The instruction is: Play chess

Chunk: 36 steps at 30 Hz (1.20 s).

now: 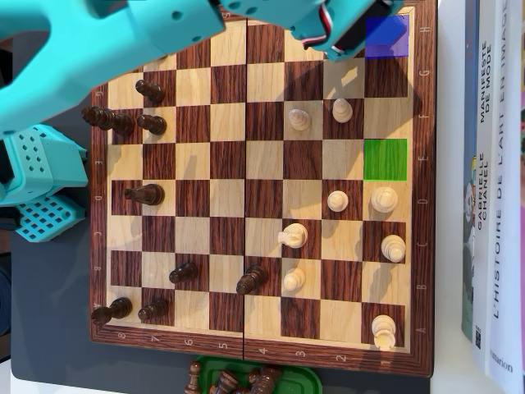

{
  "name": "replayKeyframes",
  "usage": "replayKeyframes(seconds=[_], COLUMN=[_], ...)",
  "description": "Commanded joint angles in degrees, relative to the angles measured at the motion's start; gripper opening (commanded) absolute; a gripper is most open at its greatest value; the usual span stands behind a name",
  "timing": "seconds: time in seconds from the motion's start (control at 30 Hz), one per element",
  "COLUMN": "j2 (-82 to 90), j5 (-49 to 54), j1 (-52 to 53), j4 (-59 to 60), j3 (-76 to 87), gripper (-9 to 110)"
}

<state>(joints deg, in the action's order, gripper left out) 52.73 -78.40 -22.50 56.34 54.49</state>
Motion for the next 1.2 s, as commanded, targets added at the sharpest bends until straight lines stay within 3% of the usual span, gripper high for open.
replayKeyframes(seconds=[0.0,0.37,1.17], j2=[1.14,11.51,11.34], j5=[-0.35,0.00,0.18], j1=[0.79,4.83,11.25], j4=[0.09,-0.35,-0.35], j3=[-4.39,3.25,6.24], gripper=[4,4,4])
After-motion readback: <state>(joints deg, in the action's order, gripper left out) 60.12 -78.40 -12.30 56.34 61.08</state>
